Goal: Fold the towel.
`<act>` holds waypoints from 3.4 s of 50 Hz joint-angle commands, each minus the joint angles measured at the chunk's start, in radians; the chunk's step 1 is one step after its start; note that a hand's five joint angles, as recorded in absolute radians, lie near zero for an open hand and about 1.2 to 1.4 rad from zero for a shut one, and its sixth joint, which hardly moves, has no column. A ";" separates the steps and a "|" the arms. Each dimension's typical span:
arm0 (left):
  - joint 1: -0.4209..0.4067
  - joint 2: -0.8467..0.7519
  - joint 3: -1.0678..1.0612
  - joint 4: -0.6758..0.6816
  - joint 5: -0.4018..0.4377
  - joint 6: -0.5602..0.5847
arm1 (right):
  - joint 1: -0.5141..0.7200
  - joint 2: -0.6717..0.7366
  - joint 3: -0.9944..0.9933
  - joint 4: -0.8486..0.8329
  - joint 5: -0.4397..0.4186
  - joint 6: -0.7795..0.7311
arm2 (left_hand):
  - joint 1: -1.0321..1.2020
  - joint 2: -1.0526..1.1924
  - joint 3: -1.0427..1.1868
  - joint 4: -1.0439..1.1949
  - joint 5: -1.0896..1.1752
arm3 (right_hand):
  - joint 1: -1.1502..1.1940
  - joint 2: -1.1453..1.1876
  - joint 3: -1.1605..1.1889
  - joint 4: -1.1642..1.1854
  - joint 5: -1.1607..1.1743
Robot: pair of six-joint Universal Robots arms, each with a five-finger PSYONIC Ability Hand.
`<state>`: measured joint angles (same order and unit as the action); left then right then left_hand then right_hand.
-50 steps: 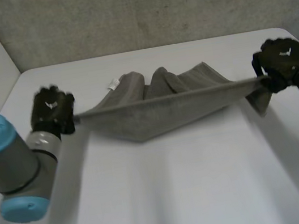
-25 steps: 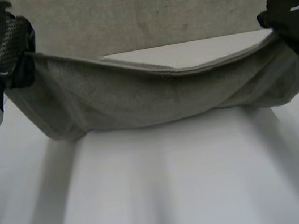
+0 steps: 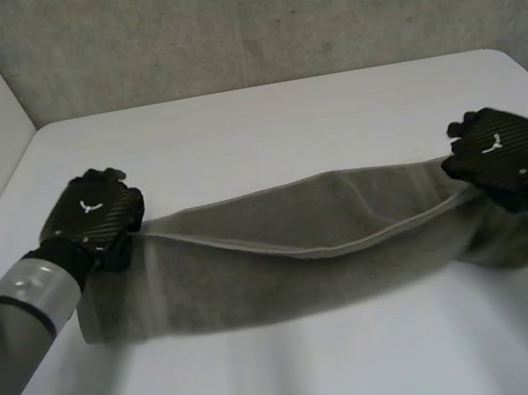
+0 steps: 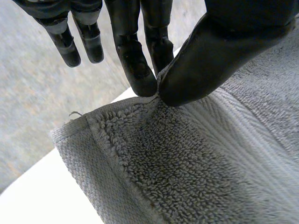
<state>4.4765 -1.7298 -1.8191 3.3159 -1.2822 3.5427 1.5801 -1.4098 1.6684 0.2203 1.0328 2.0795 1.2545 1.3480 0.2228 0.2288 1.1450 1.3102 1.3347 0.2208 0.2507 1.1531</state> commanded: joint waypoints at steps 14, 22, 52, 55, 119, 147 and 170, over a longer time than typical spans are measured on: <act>-0.011 -0.458 0.373 0.013 -0.118 0.010 | 0.140 0.450 -0.308 -0.323 0.096 0.149 | 0.142 0.048 -0.048 -0.054 0.077 | 0.086 0.062 -0.046 -0.076 0.069; -0.017 -0.508 0.463 0.048 -0.132 0.007 | 0.155 0.575 -0.453 -0.383 0.127 0.197 | 0.142 0.048 -0.048 -0.054 0.077 | 0.086 0.062 -0.046 -0.076 0.069; -0.022 -0.613 0.540 0.109 -0.175 0.015 | 0.156 0.713 -0.555 -0.470 0.136 0.197 | 0.142 0.048 -0.048 -0.054 0.077 | 0.086 0.062 -0.046 -0.076 0.069; -0.022 -0.613 0.547 0.128 -0.195 0.015 | 0.156 0.716 -0.556 -0.484 0.133 0.197 | 0.142 0.048 -0.048 -0.054 0.077 | 0.086 0.062 -0.046 -0.076 0.069; -0.112 -0.111 0.093 0.094 -0.175 -0.237 | -0.046 0.391 -0.025 -0.438 0.147 0.257 | -1.047 -1.140 -0.048 -0.054 -1.112 | 0.086 0.061 -0.046 -0.076 0.068; -0.109 -0.071 0.083 0.100 -0.186 -0.240 | 0.283 0.144 -0.142 -0.524 0.122 0.067 | -1.050 -1.143 -0.048 -0.054 -1.115 | 0.086 0.062 -0.046 -0.076 0.069; -0.111 -0.067 0.083 0.103 -0.187 -0.242 | 0.750 0.506 -0.185 -0.601 0.236 -0.121 | -1.053 -1.146 -0.048 -0.054 -1.118 | -1.136 -1.160 -0.046 -0.076 -1.153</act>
<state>4.3668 -1.7953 -1.7379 3.4174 -1.4696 3.3011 2.3426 -0.9175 1.4845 -0.3751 1.2355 1.9460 0.2571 0.2519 0.2227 0.2288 0.0558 1.0384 1.0270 0.2208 0.2507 0.8730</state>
